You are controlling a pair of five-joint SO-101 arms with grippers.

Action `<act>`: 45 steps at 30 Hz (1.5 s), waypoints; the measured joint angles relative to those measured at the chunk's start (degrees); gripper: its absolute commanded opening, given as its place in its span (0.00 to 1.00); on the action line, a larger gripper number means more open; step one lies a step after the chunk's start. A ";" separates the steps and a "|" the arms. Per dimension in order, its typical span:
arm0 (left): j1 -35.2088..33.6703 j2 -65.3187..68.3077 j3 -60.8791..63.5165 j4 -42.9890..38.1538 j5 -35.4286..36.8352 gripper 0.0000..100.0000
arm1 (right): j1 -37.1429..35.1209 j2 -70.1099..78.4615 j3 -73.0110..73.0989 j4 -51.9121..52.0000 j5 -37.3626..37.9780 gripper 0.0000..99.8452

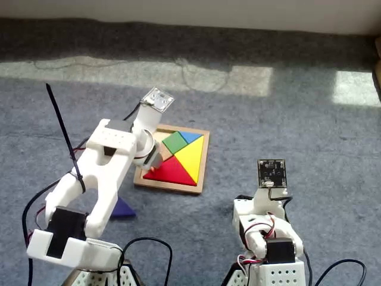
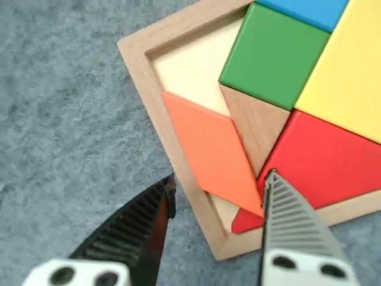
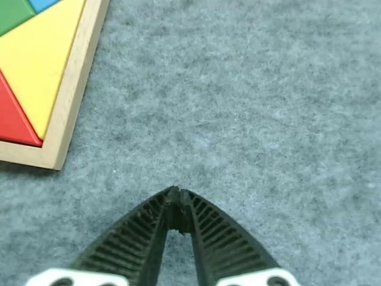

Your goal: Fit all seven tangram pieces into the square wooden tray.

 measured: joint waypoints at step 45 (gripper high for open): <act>-2.81 9.14 -12.13 6.51 -0.35 0.10 | 0.00 0.00 0.00 0.00 0.00 0.01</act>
